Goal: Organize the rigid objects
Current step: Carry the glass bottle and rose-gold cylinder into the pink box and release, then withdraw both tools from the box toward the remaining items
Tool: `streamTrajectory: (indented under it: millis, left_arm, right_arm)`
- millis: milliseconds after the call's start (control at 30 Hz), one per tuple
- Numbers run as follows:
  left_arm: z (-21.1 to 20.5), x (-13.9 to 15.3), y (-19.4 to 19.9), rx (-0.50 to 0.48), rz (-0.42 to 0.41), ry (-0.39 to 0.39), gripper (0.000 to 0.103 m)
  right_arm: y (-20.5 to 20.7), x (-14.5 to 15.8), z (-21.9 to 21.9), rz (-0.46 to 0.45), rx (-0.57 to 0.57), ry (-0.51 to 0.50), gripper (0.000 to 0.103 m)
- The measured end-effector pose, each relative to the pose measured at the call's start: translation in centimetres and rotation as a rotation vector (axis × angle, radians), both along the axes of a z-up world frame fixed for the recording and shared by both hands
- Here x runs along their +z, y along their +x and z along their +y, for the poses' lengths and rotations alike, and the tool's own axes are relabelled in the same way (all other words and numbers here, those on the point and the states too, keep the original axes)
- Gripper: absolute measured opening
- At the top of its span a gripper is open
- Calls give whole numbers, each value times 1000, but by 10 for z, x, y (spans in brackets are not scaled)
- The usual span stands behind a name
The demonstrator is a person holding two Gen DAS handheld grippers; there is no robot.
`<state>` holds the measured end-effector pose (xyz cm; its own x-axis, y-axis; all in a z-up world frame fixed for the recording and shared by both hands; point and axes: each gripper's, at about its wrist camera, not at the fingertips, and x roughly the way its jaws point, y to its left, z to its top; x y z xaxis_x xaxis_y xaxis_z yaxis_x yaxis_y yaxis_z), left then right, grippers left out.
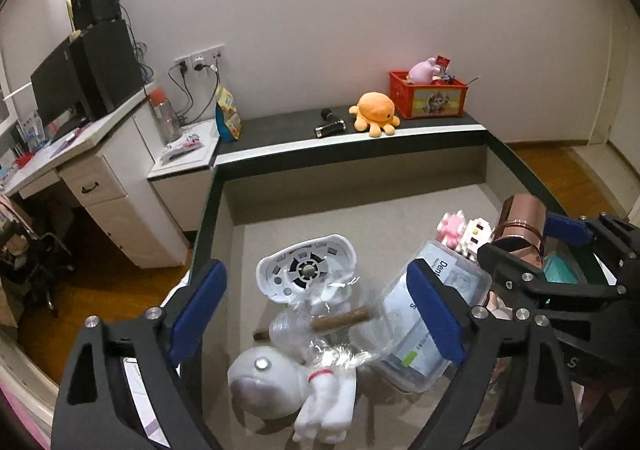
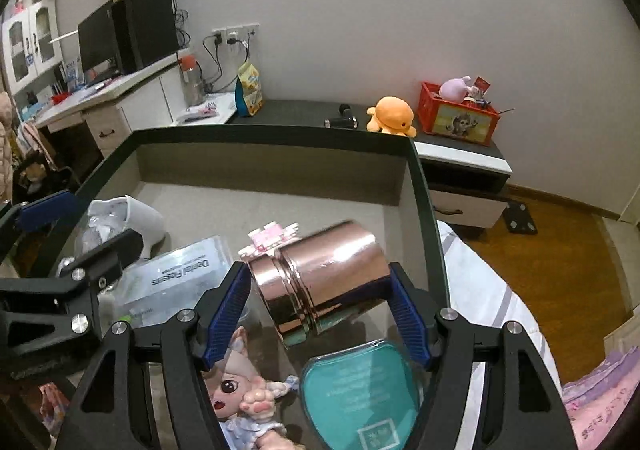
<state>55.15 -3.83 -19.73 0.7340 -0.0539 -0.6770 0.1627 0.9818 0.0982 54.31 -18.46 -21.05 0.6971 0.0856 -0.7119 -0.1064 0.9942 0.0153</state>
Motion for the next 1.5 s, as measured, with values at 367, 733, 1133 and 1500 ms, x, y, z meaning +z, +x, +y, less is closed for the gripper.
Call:
streamTrajectory:
  millis: [367, 733, 1133, 1500]
  left_arm:
    - [25, 53, -68, -16, -119, -105, 103]
    - [44, 104, -221, -13, -341, -163, 103]
    - [48, 88, -346, 32, -429, -146, 103]
    - [46, 76, -381, 49, -443, -103, 103]
  right_arm:
    - [-66, 57, -5, -150, -2, 62, 81]
    - [-209, 103, 9, -333, 40, 101, 103]
    - [-325, 93, 21, -419, 5, 90, 103]
    - [-365, 80, 24, -422, 16, 75, 103]
